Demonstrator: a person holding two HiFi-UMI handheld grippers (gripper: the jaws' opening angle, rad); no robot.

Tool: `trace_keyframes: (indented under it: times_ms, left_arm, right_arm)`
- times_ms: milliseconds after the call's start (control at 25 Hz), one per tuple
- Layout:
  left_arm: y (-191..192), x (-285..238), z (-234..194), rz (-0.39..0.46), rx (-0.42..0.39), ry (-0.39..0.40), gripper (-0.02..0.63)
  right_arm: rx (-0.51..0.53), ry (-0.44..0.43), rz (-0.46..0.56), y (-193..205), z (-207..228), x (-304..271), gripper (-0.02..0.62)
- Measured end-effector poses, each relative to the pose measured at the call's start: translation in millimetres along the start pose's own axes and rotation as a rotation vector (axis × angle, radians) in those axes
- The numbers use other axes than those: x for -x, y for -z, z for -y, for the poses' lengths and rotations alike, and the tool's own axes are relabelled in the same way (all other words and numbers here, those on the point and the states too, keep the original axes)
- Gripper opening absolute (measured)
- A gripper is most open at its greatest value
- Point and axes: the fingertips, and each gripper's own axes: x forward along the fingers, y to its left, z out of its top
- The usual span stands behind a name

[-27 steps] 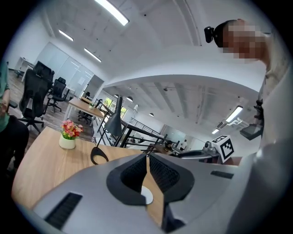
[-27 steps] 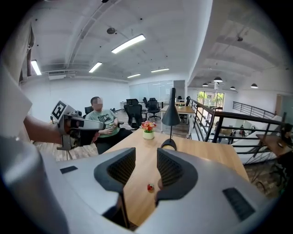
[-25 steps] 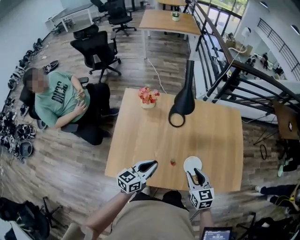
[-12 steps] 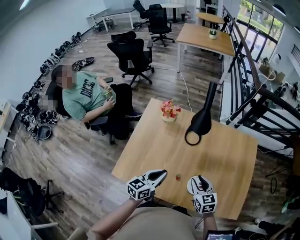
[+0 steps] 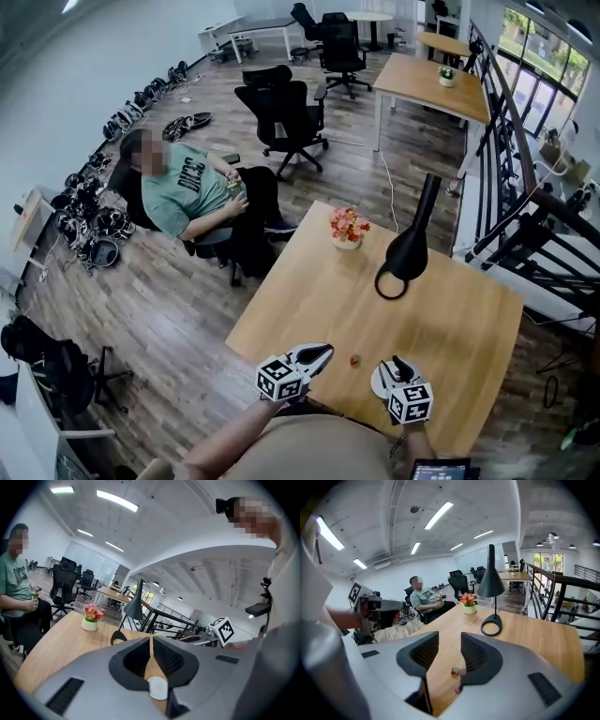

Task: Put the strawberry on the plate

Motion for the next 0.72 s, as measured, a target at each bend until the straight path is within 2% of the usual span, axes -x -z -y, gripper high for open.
trace_keyframes:
  times_ms: [280, 720]
  left_arm:
    - [11, -5, -11, -0.048, -0.02, -0.024, 0.005]
    - [34, 3, -33, -0.088, -0.025, -0.066, 0.006]
  right_arm:
    - [0.011, -0.013, -0.055, 13, 4, -21, 0.15]
    - [0.067, -0.011, -0.163, 57, 5, -62, 0.15]
